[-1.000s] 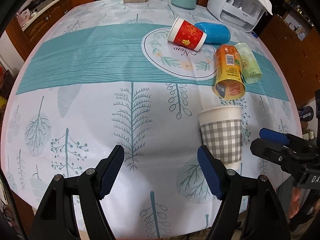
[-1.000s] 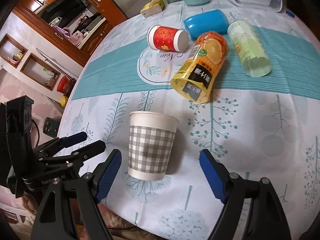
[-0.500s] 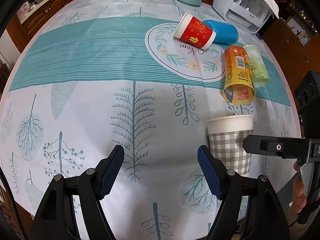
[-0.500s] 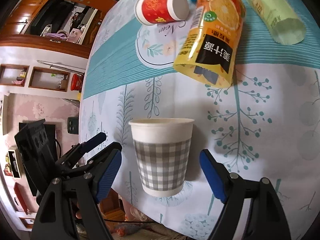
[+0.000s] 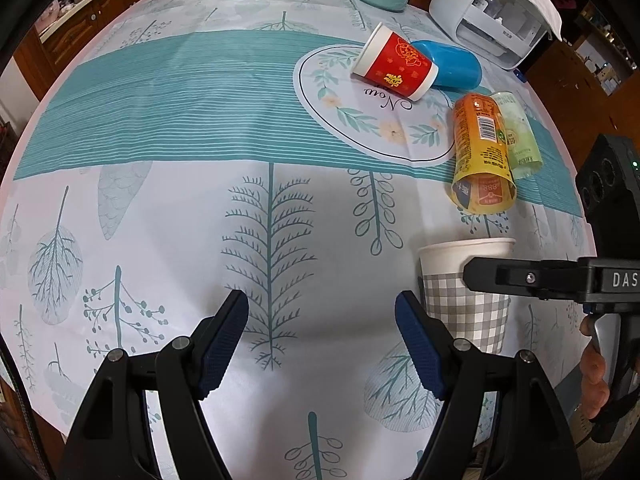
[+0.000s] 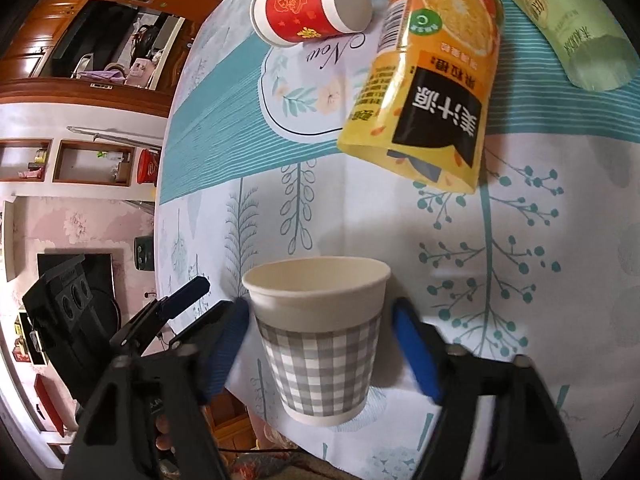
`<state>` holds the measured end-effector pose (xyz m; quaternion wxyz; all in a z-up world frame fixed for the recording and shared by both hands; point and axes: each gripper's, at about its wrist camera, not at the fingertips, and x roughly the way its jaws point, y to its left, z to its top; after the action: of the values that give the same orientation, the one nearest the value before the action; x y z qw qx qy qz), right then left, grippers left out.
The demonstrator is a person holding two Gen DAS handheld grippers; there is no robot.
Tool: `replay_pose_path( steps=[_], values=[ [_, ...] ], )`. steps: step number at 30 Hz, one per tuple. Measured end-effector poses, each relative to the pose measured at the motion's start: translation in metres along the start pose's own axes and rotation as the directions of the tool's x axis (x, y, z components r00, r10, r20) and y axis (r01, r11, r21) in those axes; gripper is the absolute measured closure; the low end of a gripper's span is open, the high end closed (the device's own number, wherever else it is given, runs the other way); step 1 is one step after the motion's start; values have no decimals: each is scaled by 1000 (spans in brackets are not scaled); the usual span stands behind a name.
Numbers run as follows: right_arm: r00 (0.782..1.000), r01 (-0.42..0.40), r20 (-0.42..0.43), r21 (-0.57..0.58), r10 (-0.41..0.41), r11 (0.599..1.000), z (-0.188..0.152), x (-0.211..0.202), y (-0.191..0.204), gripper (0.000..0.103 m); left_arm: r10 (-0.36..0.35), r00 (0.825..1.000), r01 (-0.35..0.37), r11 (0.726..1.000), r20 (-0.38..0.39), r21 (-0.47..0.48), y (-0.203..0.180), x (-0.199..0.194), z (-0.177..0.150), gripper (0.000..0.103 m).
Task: Flip cup upright
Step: 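Grasp the checkered cup with the right gripper while the left gripper releases it, then set the checkered cup down upright with the right gripper and open it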
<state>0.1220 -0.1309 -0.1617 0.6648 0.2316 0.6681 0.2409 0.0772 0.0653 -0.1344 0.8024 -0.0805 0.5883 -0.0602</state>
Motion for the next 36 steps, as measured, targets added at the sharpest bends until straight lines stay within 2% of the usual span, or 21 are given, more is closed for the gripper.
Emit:
replay_pose_path(
  steps=[7,10,14,17,21,25,30,36],
  values=[
    [1000,-5,13,-50,6,999,-5,-4,4,40,-6,1000,6,1000,-2,-3,2,-2,-2,29],
    [997,19,76,-93,-12,995,-10,-14,8,40,-4,1000,4,1000,5,5,-1,-4,-3,29],
    [977,87,208,-172,-50,981,-22,-31,13,40,-6,1000,6,1000,8,17,-6,-7,-5,29],
    [945,122,325,-239,-39,963,-33,-42,15,40,-7,1000,7,1000,6,26,-11,-8,-8,29],
    [869,213,493,-311,-34,926,-48,-50,16,40,-6,1000,6,999,5,31,-17,-8,-11,29],
    [809,291,587,-357,-29,887,-65,-45,9,40,-1,1000,1,999,1,46,-21,-9,-15,29],
    [778,339,628,-385,-25,858,-89,-47,9,39,7,1000,-7,998,-1,58,-24,-9,-20,29],
    [763,428,644,-436,-58,791,-113,-43,15,39,10,1000,-9,996,-4,83,-32,-10,-28,29]
  ],
)
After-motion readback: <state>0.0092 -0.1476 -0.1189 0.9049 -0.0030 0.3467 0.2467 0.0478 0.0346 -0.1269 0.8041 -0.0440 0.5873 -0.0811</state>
